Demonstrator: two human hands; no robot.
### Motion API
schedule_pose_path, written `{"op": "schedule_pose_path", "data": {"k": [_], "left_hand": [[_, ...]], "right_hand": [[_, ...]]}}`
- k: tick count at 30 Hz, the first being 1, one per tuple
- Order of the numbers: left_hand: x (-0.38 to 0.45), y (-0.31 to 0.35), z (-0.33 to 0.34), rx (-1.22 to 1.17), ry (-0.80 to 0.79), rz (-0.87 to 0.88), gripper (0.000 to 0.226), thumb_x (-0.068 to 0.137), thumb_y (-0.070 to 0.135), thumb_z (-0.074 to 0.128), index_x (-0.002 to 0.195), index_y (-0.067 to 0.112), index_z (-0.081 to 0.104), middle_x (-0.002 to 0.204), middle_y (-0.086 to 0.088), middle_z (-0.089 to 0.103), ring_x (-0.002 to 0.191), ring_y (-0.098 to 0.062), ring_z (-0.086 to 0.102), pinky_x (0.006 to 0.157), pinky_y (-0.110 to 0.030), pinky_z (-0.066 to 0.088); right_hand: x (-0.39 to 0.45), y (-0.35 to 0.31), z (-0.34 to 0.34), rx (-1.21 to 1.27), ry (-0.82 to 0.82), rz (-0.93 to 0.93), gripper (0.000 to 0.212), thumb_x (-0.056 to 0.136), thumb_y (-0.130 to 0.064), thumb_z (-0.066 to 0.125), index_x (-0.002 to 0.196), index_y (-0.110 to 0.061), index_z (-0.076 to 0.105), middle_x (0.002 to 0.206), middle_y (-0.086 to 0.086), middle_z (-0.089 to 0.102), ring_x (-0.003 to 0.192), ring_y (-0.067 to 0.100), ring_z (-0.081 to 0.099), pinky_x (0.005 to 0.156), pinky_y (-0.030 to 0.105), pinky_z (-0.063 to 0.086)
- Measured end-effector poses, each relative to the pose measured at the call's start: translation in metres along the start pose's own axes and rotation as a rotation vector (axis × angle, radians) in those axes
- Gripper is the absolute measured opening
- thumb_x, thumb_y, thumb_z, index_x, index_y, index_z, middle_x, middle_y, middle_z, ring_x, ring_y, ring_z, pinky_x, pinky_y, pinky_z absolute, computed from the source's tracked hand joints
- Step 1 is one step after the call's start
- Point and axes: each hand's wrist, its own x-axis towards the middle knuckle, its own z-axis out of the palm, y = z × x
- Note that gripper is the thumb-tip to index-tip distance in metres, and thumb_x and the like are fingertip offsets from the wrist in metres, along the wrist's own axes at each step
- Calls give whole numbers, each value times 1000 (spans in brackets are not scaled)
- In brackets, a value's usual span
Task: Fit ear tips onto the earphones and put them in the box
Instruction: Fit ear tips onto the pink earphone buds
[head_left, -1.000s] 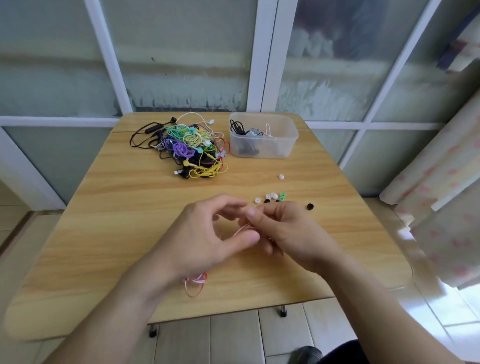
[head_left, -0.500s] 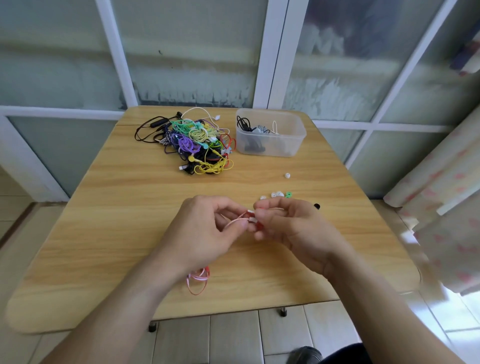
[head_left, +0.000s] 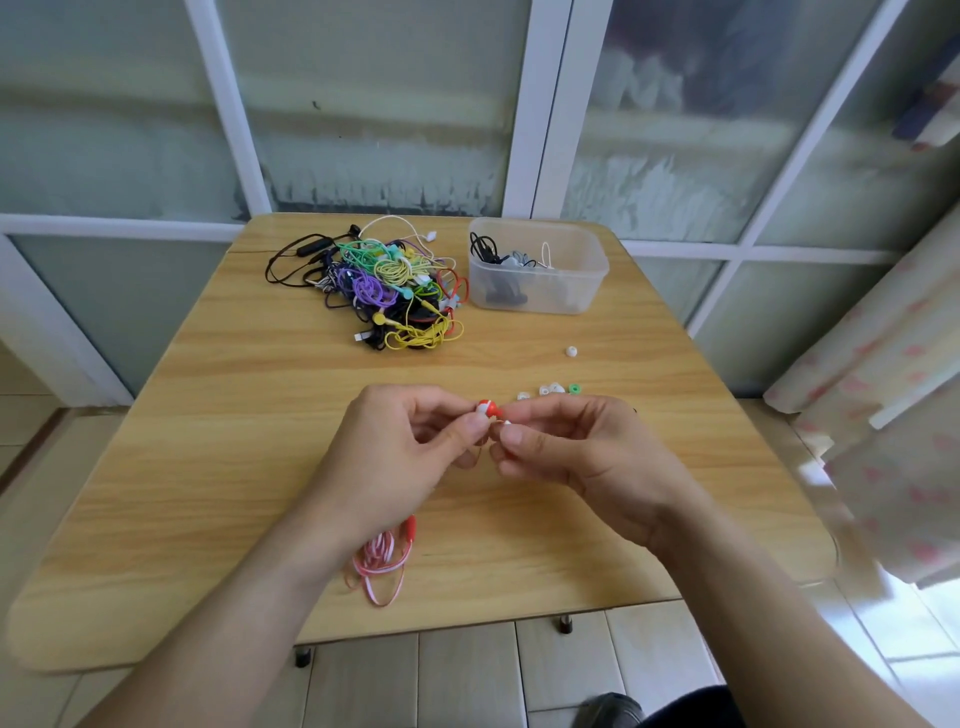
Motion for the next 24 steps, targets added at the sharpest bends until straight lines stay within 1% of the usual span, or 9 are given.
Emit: {"op": "schedule_pose_path", "data": {"k": [3,6,10,12,16,18,20,22,24], "left_hand": [[0,1,3,-77,8,-27,8,87,13,69,91,9,74,77,-7,75,69,-22,72,71,-38,59],[-1,2,8,-116,8,-57,7,87,12,67,91,10,73,78,-8,75,69,-17,71,69,-32,58],[-1,2,15,-181,31,-89,8,88,12,66,93,9,71,80,-11,75,69,-25,72,64,-30,59],[-2,2,17,-182,41,-95,6,88,11,66,93,9,70,77,-12,74,65,-25,71,58,-28,57],[-1,1,18,-161,52,-106,8,87,13,68,94,9,70,72,-5,74,60,-17,69,54,-25,55],[0,1,16,-167,63,-117,9,86,13,68,93,8,70,75,-4,75,59,-15,68,55,-23,54],[0,1,14,-160,61,-124,9,86,13,68,93,8,70,78,-5,75,58,-15,67,57,-22,54],[0,1,14,-146,49,-129,9,87,14,68,93,9,70,78,-4,75,58,-15,67,58,-21,53],[0,1,15,-141,38,-136,9,87,15,68,94,8,69,79,-4,75,58,-15,67,58,-21,53]], "right_hand": [[-1,0,-1,-144,91,-86,38,62,-13,83,91,4,66,77,16,71,70,26,70,70,33,60],[-1,1,1,-336,108,-202,22,70,-14,83,82,1,74,74,16,73,67,21,68,67,30,58],[-1,4,2,-333,68,-238,19,79,-7,79,98,-7,77,86,12,76,82,28,74,86,42,57],[0,6,3,-293,105,-220,18,78,-3,79,96,-6,75,87,12,76,81,31,74,83,44,59],[2,0,-1,-364,186,-205,35,64,-18,88,90,-7,67,80,9,75,73,31,72,69,38,60],[2,-8,-15,-457,255,-260,25,71,-16,85,88,-8,68,76,3,74,67,18,70,63,29,57],[5,-14,-40,-641,442,-331,9,82,-15,78,87,-16,71,76,-5,73,70,10,69,66,26,54],[7,-17,-65,-870,588,-277,8,87,-17,72,91,-24,72,80,-12,70,76,4,64,70,21,51],[11,-13,-82,-1009,589,-123,14,88,-17,69,97,-28,72,86,-13,67,79,2,60,70,20,48]]}}
